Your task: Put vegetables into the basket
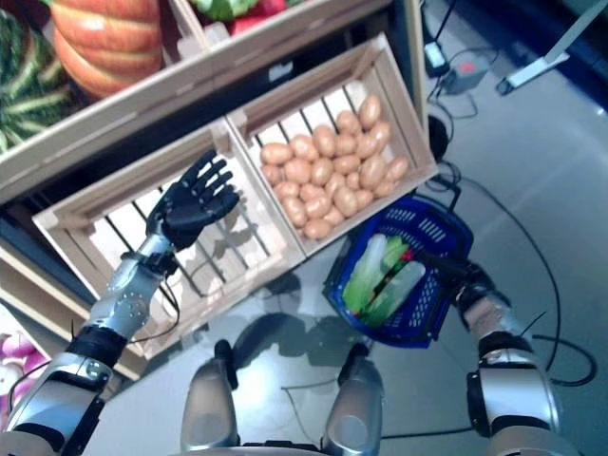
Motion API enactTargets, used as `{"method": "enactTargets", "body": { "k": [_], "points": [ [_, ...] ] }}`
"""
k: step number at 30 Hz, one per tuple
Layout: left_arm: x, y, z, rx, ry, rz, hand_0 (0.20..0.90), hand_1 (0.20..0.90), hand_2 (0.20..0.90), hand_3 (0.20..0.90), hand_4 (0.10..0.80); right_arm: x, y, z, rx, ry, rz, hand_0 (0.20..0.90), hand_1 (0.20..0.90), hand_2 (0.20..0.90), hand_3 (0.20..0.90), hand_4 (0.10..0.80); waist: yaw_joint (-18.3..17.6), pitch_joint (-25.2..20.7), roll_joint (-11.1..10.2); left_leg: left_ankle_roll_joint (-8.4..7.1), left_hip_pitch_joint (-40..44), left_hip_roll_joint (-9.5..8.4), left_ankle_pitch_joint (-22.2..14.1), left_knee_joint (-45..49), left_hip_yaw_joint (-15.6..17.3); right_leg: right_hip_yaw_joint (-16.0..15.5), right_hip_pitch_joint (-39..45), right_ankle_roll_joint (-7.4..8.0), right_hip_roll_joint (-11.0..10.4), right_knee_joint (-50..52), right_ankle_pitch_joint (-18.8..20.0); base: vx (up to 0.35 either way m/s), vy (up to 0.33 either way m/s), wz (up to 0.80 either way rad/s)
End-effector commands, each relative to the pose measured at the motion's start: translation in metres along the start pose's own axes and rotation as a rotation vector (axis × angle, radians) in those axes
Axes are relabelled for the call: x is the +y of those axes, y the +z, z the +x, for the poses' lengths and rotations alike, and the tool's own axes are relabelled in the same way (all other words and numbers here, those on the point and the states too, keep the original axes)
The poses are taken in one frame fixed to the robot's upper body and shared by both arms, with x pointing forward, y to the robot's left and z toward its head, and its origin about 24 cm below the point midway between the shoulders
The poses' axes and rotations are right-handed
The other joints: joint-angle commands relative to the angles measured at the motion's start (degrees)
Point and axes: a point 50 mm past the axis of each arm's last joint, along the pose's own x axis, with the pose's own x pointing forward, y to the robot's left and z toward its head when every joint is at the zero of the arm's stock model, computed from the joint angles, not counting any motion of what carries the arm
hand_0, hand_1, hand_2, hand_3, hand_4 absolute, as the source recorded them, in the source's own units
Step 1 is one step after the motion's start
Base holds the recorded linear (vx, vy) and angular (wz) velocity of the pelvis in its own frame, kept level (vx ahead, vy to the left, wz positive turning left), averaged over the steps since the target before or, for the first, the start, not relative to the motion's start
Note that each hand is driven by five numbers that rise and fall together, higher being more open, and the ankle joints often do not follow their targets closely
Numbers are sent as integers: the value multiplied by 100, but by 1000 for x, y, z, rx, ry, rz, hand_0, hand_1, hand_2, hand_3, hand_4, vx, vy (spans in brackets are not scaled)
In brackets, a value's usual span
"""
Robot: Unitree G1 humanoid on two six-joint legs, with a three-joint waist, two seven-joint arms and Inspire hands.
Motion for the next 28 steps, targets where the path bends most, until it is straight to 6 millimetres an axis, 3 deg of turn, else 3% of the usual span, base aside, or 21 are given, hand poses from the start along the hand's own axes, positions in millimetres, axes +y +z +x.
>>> {"method": "enactTargets", "body": {
  "k": [1, 3, 6, 11, 19, 23, 26, 28],
  "points": [
    [6, -5, -12, -19, 32, 40, 900, 900, 900, 900, 800, 13, -2, -1, -120, 84, 16, 900, 900, 900, 900, 800, 83, -977, -84, 133, 453, -240, 352, -1045, 35, -96, 750, -31, 125, -1236, 494, 208, 12, -17],
    [10, -17, -22, 16, 76, 69, 900, 900, 900, 900, 800, 19, -13, -3, -125, 132, 79, 900, 900, 900, 900, 800, 74, -1120, -78, 115, 592, -259, 497, -1328, 38, -82, 889, -16, 183, -1477, 600, 145, 28, -16],
    [18, -57, -52, 123, 175, 92, 900, 900, 900, 900, 800, 27, -61, -17, -115, 218, 137, 900, 900, 900, 900, 800, -8, -1473, -32, 78, 1001, -251, 771, -1999, 142, -47, 1302, -3, 309, -2118, 802, 168, 47, -11],
    [28, -95, -90, 264, 301, 99, 900, 900, 900, 900, 800, 35, -111, -36, -34, 230, 165, 900, 900, 900, 900, 800, -169, -1683, -10, 75, 1302, -234, 717, -2164, 234, 50, 1589, -45, 456, -2473, 876, 98, 25, -5],
    [42, -140, -146, 499, 421, 191, 900, 900, 900, 900, 800, 20, -153, -49, 67, 123, 135, 900, 900, 900, 900, 800, -305, -1761, -27, 147, 1477, -271, 640, -2164, 252, 198, 1759, -117, 556, -2422, 748, 65, 5, -1],
    [41, -154, -162, 551, 463, 186, 900, 900, 900, 900, 800, 6, -175, -54, 161, 39, 120, 900, 900, 900, 900, 800, -302, -1794, -14, 155, 1507, -286, 620, -2164, 210, 191, 1822, -124, 571, -2467, 730, 47, 13, 7],
    [37, -174, -181, 695, 509, 305, 900, 900, 900, 900, 800, 1, -203, -61, 239, -7, 156, 900, 900, 900, 900, 800, -276, -1821, 0, 159, 1510, -299, 622, -2164, 176, 157, 1858, -123, 569, -2469, 723, 37, 3, 7],
    [36, -181, -190, 734, 533, 306, 900, 900, 900, 900, 800, -1, -210, -64, 250, -24, 140, 900, 900, 900, 900, 800, -271, -1835, 11, 165, 1512, -310, 616, -2164, 160, 158, 1868, -128, 571, -2473, 713, 0, 0, 0]
  ]
}}
